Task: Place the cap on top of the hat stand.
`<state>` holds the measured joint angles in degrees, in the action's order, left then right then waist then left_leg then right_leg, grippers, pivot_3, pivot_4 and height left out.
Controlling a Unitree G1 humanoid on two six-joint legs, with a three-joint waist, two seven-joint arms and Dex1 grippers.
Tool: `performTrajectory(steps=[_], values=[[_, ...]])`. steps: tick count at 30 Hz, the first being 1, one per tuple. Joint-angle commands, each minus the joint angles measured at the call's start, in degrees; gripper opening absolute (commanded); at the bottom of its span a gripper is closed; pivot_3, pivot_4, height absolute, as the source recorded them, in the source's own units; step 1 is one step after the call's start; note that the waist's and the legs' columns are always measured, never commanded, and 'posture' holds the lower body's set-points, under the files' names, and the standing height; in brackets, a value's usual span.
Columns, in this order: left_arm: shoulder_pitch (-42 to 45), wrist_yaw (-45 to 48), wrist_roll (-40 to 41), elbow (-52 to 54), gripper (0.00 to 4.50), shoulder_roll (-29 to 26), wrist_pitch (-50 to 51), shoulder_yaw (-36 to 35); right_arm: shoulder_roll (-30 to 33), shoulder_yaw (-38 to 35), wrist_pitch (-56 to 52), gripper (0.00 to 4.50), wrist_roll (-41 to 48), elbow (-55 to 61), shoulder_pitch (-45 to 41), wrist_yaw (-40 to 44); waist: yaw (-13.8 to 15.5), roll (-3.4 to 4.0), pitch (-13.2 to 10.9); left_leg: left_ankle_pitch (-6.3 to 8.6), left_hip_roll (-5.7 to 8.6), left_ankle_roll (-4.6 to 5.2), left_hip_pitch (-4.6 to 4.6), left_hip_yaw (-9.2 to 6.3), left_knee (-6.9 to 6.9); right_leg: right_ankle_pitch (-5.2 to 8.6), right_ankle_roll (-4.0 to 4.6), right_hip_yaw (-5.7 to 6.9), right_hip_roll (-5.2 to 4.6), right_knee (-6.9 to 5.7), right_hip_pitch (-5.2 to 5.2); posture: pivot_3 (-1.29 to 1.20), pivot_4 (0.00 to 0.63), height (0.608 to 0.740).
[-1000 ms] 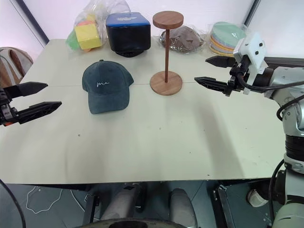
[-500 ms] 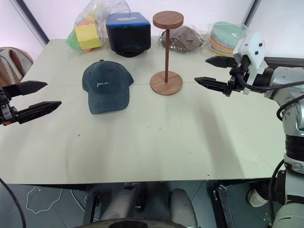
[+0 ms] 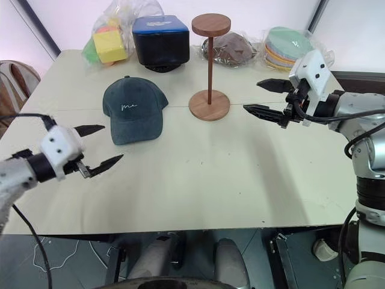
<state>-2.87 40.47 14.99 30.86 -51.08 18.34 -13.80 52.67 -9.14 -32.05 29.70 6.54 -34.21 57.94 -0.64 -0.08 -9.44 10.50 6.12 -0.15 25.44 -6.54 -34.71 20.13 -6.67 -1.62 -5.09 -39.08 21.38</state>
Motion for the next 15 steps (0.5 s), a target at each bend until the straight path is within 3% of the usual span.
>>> performTrajectory(steps=[1, 8, 15], values=[[-1.31, -5.38, -11.41, -3.2, 4.48, 1.62, -10.93, 2.77, -0.48, -0.89, 0.74, 3.54, 0.32, 2.57, 0.11, -0.57, 0.04, 0.0, 0.0, 0.0, 0.0, 0.0, 0.0, 0.0, -0.01, 0.0, 0.0, 0.0, 0.0, 0.0, 0.0, 0.0, 0.15, 0.74], [0.19, -17.35, -29.54, -14.09, 4.48, 4.81, -28.52, 7.48, -1.07, -0.65, 0.17, 3.54, 0.46, 3.41, 0.03, -1.19, 0.22, -0.01, 0.0, 0.0, 0.02, 0.01, -0.01, 0.0, -0.03, -0.01, -0.01, 0.02, -0.02, 0.02, 0.01, 0.0, 0.15, 0.74], [2.43, -25.78, -38.73, -24.16, 4.48, 9.02, -35.29, 11.88, -1.15, -0.72, -0.1, 3.54, 0.48, 3.63, -0.39, -1.43, 0.08, 0.0, 0.0, 0.0, 0.03, 0.01, 0.0, -0.01, -0.01, -0.02, -0.03, 0.05, 0.0, -0.01, 0.01, 0.0, 0.15, 0.74]])
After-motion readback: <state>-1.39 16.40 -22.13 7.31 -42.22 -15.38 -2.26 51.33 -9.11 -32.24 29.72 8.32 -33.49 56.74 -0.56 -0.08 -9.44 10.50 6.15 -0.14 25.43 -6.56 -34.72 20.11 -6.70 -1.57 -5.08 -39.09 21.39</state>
